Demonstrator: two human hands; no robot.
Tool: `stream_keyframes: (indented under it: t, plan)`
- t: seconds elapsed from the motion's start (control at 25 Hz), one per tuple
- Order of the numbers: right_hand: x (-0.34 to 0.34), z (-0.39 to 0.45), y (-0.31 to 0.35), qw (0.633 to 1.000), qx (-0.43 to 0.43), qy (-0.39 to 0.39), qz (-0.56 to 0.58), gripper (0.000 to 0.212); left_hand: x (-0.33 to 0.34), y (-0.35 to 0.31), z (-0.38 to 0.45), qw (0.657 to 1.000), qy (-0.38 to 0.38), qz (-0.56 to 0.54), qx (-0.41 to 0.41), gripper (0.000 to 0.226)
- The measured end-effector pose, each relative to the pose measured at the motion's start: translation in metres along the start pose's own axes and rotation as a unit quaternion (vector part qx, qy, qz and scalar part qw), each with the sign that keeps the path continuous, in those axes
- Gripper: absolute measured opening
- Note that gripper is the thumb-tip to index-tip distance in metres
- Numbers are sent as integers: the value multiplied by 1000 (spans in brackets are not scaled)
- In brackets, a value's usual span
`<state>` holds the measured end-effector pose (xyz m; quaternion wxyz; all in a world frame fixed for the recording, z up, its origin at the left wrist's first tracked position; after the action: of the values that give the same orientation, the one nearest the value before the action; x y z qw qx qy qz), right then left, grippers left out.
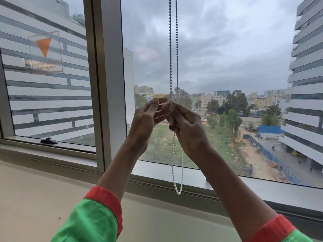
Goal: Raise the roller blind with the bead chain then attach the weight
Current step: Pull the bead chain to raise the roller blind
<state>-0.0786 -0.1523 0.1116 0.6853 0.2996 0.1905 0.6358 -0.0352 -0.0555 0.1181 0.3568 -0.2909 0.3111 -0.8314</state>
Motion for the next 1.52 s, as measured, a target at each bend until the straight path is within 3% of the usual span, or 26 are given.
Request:
stream_keyframes:
  t: [0.28,0.48,0.68,0.84,1.04,1.32,1.52]
  plan:
    - [3,-33,-32,999,35,28,-14,20,30,-51,37,994,2,-113,10,32]
    - [8,-44,-47,997,45,57,-2,24,28,-48,39,996,-53,-62,27,30]
    - [-3,-50,-65,992,95,71,-44,18,18,-30,22,995,-49,-73,45,35]
    - [-19,-37,-61,987,148,29,-63,25,9,-13,9,996,-42,-65,33,35]
    - [-13,2,-22,994,104,14,23,28,12,13,-13,994,-37,-104,4,31]
    - [6,39,25,998,57,2,24,29,21,47,-36,993,-31,-100,-49,33]
    - [8,41,23,998,38,-30,-26,26,11,59,-45,996,-23,-62,-53,33]
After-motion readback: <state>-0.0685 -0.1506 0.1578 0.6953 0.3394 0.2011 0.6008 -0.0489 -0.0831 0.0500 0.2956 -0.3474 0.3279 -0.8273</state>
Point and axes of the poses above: each hand's wrist, its own z-axis towards the middle knuckle, its own x-axis out of the palm, y = z × x, the point moved 6 cm from there along z, towards the middle knuckle, and after that the axes turned 8 degrees about -z, right-handed, at the moved point
